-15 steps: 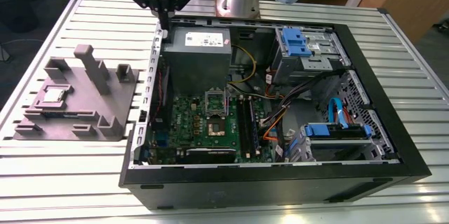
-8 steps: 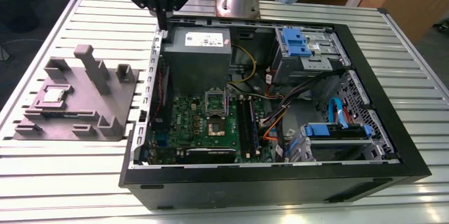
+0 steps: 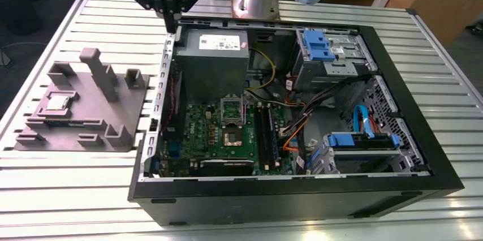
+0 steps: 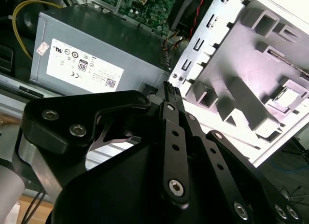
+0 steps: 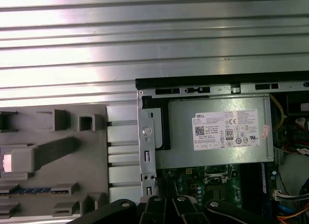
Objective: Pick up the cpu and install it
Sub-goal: 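Reach for the cpu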
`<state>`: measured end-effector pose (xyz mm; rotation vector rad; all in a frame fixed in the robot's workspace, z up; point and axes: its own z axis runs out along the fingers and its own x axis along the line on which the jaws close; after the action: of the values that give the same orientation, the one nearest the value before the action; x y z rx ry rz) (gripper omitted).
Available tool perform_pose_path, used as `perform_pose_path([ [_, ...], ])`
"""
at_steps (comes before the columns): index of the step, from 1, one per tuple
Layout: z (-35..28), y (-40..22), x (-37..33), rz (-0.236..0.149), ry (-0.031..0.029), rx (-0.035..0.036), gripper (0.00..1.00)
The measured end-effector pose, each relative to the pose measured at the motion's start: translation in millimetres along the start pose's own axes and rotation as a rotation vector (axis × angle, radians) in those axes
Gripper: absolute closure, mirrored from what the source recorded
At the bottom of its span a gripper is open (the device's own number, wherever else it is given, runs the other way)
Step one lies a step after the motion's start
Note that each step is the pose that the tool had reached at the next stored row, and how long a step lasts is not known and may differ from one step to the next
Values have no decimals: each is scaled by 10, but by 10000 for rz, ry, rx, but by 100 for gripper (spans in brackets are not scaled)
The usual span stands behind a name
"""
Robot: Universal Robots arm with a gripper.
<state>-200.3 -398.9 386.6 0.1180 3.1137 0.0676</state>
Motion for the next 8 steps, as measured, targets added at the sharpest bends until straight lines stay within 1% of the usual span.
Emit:
perform_pose_path([
  [3,0,-1,6,1,0,0,90],
  [4,12,-6,65,0,0,0,90],
  [5,17,-13,158,0,0,0,90],
  [8,17,-13,164,0,0,0,90],
])
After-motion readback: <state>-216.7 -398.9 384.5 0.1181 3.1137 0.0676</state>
